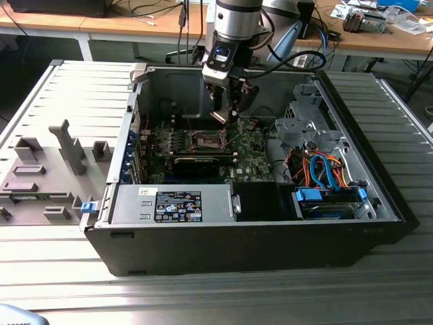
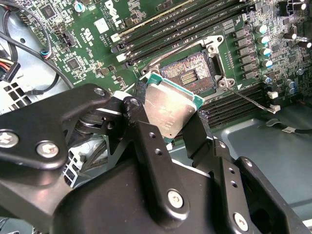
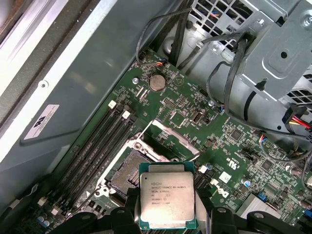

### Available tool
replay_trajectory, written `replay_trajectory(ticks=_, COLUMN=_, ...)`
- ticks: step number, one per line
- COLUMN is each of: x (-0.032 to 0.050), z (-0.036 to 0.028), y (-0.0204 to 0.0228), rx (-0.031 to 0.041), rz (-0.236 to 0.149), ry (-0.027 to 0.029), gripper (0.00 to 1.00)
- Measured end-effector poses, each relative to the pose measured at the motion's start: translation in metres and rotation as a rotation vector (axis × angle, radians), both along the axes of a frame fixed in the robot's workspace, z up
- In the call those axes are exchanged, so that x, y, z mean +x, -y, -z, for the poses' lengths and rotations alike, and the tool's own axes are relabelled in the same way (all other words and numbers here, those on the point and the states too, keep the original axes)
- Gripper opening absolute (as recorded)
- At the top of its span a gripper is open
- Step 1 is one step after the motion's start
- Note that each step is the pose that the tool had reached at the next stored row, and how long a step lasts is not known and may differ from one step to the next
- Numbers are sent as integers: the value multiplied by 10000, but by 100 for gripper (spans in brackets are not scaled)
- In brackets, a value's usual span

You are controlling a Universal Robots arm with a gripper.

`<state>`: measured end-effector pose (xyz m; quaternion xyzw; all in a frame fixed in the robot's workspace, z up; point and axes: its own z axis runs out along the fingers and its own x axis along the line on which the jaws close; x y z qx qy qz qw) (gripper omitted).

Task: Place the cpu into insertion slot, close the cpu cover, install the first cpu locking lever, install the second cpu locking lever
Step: 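Place the cpu into insertion slot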

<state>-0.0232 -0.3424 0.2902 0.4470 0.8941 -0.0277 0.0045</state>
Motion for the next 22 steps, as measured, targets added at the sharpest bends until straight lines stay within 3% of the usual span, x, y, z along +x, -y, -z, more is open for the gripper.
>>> replay_trajectory(ticks=22, x=0, z=6, y=0, rx=0, rz=117, ry=0, gripper=55)
